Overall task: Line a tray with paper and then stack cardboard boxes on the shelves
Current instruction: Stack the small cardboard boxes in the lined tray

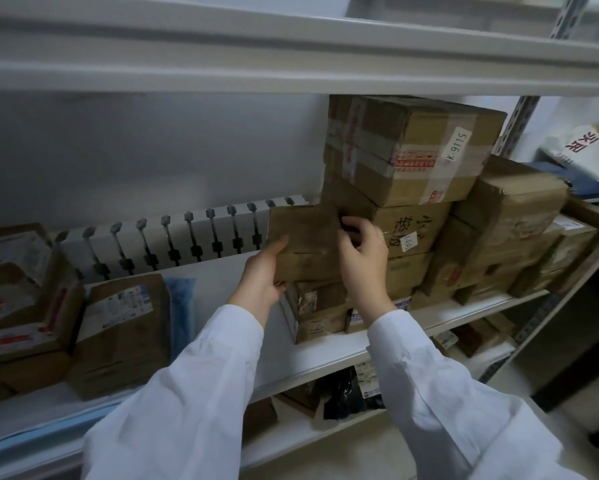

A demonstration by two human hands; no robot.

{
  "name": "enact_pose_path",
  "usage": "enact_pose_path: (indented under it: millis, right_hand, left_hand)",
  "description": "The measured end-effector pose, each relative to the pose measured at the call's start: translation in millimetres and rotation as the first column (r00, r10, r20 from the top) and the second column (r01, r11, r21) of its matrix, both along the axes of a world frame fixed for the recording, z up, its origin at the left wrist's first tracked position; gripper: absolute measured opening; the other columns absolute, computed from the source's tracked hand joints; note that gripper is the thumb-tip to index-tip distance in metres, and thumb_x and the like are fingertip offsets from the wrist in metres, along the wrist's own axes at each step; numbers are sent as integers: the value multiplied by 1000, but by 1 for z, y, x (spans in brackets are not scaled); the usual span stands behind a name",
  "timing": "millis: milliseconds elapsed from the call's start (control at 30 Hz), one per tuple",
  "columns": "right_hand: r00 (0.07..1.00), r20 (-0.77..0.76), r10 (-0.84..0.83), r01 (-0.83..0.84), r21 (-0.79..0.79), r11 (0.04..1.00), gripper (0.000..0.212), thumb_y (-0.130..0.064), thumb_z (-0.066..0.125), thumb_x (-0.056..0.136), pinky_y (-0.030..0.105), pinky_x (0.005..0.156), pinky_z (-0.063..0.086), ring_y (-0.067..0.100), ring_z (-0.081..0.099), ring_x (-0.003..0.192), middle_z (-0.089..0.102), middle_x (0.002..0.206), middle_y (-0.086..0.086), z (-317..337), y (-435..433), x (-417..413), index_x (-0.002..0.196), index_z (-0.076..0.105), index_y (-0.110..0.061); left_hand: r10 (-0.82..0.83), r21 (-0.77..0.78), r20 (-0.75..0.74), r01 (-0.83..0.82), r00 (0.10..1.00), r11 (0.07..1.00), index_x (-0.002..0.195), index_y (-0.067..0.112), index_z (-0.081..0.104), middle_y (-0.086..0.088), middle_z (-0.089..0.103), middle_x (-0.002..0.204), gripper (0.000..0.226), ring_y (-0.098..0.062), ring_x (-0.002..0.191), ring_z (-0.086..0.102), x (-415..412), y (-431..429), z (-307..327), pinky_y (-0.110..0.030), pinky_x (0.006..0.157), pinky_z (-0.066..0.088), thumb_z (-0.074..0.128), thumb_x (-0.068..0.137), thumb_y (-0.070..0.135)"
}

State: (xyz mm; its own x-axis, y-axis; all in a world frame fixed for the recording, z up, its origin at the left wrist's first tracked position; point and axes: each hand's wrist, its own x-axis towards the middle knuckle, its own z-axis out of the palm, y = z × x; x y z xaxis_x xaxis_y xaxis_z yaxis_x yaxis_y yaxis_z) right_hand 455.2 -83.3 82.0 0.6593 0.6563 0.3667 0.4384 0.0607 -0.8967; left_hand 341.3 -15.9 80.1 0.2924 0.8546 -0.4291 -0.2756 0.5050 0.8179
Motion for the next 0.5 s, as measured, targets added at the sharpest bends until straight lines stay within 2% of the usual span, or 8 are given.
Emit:
enact_pose_path:
  millis: [67, 200, 267, 367, 433, 500]
  right_hand:
    - [994, -104, -23, 25, 18, 1000, 20, -15, 52, 92, 21, 87, 45, 14, 55, 101, 59, 112, 2, -1, -1, 4, 110, 63, -17]
    - [955, -290, -67, 43, -88, 995, 18, -21, 54, 90, 41, 98, 45, 22, 56, 109, 59, 116, 5, -16, -1, 6, 107, 59, -25]
    - [920, -370, -128, 61, -188, 980, 31, -28, 57, 88, 49, 103, 40, 27, 49, 117, 51, 127, 6, -22, -1, 1, 118, 53, -25]
    - [834, -489, -255, 72, -361, 930, 63, -33, 62, 87, 48, 111, 29, 32, 32, 131, 29, 143, 10, -24, 2, -3, 139, 31, -18]
    - [750, -580, -320, 64, -417, 907, 80, -35, 68, 82, 46, 111, 28, 33, 28, 133, 21, 147, 13, -23, 5, -6, 144, 19, -17]
    - [664, -651, -368, 56, -447, 893, 93, -38, 74, 76, 45, 112, 29, 34, 29, 134, 21, 148, 14, -26, 12, -7, 145, 15, -17]
  left_hand:
    - [71, -34, 114, -68, 991, 997, 118, 13, 52, -8, 62, 95, 34, -22, 80, 60, -7, 1, -4, -32, 66, 50, 63, 87, 22]
    - [195, -80, 270, -180, 943, 980, 107, 16, 53, -8, 62, 97, 20, -25, 86, 61, -23, 1, -13, -33, 69, 52, 60, 89, 21]
    - [234, -111, 320, -209, 918, 972, 103, 17, 55, -9, 63, 101, 14, -25, 88, 61, -29, -1, -18, -32, 69, 52, 58, 90, 24]
    - [278, -157, 356, -236, 892, 959, 107, 17, 56, -9, 63, 102, 20, -26, 89, 61, -36, -4, -24, -32, 67, 51, 59, 89, 25]
    - [294, -173, 359, -247, 886, 954, 104, 16, 56, -10, 63, 100, 18, -26, 89, 61, -39, -7, -28, -33, 66, 50, 59, 89, 25]
    - [301, -176, 352, -254, 886, 951, 105, 16, 56, -10, 63, 99, 19, -26, 88, 61, -42, -9, -32, -33, 66, 50, 59, 89, 26]
